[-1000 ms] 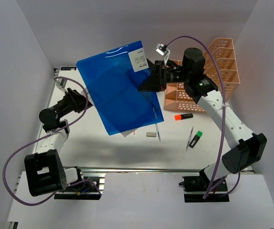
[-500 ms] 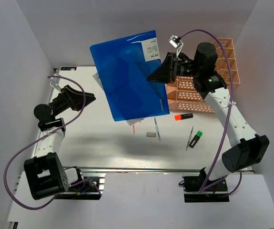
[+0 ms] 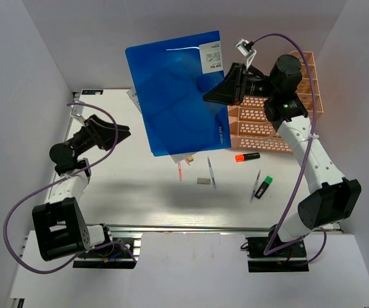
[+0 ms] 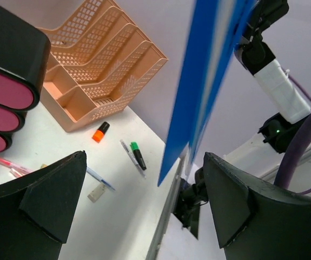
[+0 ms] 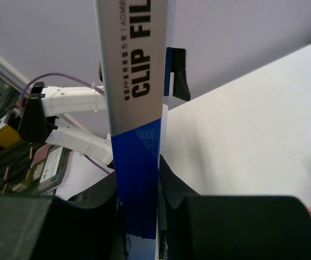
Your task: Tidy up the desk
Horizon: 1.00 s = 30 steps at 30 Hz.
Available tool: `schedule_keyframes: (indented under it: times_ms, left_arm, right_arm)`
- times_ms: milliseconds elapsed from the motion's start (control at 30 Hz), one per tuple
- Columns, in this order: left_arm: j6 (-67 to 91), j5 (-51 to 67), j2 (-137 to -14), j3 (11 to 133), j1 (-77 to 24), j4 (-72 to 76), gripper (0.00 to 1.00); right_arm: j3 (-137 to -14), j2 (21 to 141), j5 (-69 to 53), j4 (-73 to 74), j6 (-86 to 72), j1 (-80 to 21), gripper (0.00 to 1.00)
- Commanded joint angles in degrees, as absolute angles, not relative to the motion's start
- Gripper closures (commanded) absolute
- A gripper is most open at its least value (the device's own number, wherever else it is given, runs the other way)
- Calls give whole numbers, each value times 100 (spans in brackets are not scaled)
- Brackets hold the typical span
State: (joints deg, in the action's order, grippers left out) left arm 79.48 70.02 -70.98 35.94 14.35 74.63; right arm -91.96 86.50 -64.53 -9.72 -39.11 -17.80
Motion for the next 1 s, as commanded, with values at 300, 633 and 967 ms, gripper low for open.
schedule_keyframes:
  times_ms: [300, 633, 967]
  left_arm:
    - [8288, 6899, -7269, 3876, 994, 8824, 2]
    - [8340, 6935, -7093, 3858, 774, 8929, 2]
    - [8236, 6566, -7075, 3972, 431, 8728, 3]
  right_arm:
    - [-9035, 8842, -6478, -2092, -4500, -2179, 100]
    - [-9158, 9017, -6390, -1890, -4307, -2417, 100]
    - [-9193, 9193, -6249, -1749, -4105, -2680, 100]
